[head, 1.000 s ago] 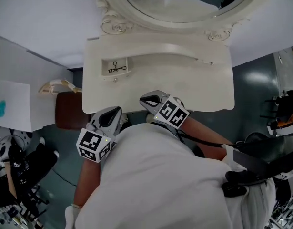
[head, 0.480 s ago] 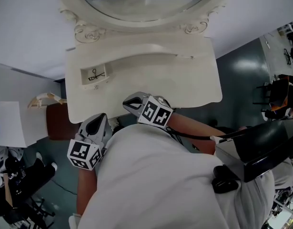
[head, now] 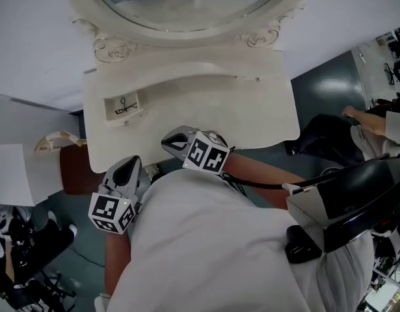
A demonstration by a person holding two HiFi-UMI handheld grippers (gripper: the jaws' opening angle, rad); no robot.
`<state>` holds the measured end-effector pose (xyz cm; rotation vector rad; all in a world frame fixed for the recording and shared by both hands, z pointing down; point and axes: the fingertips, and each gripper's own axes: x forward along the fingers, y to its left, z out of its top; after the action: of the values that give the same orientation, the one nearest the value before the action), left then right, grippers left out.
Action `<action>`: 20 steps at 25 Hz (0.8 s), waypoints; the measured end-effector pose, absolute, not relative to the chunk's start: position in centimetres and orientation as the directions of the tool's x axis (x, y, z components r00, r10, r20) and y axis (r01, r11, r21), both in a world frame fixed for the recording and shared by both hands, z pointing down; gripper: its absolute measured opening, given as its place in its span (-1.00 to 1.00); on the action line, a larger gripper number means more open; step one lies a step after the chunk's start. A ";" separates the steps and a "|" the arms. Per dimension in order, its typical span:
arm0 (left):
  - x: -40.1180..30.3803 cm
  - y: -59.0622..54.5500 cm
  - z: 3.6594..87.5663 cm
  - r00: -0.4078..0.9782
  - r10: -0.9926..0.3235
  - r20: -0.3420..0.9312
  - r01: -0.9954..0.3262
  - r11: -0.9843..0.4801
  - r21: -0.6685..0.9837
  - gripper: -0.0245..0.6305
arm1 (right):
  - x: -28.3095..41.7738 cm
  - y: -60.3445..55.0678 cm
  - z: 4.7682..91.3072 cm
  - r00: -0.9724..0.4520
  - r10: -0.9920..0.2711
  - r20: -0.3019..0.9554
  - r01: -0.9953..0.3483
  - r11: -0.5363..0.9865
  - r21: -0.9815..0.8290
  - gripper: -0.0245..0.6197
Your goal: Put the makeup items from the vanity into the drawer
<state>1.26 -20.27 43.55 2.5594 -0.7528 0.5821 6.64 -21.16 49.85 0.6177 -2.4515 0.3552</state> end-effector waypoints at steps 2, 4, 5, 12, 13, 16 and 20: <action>1.3 -20.6 43.6 0.766 -0.413 0.493 -0.583 -0.770 0.261 -0.92 | 6.6 -21.5 49.8 -0.726 -0.349 0.592 -0.499 0.860 -0.106 -0.92; 1.3 -20.8 43.7 0.764 -0.416 0.493 -0.585 -0.768 0.260 -0.92 | 6.6 -21.7 49.8 -0.729 -0.348 0.590 -0.495 0.863 -0.103 -0.92; 1.3 -21.0 43.6 0.764 -0.417 0.492 -0.586 -0.767 0.260 -0.92 | 6.5 -21.9 49.8 -0.730 -0.347 0.589 -0.493 0.864 -0.103 -0.92; 0.9 -22.1 43.1 0.764 -0.421 0.489 -0.587 -0.768 0.256 -0.92 | 6.0 -22.9 49.4 -0.731 -0.348 0.588 -0.490 0.866 -0.097 -0.92; 0.8 -22.2 43.1 0.764 -0.423 0.488 -0.588 -0.768 0.255 -0.92 | 5.9 -23.1 49.3 -0.731 -0.349 0.587 -0.490 0.867 -0.095 -0.92; 0.3 -22.4 43.2 0.763 -0.428 0.486 -0.592 -0.764 0.257 -0.92 | 5.6 -23.3 49.3 -0.731 -0.346 0.587 -0.485 0.870 -0.091 -0.92; -0.1 -22.4 43.3 0.763 -0.430 0.482 -0.593 -0.762 0.260 -0.92 | 5.1 -23.3 49.4 -0.730 -0.342 0.591 -0.482 0.872 -0.090 -0.92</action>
<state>-0.08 -22.36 43.29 2.5579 -0.7786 0.5614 5.15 -23.26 49.36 0.5956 -2.4587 0.3189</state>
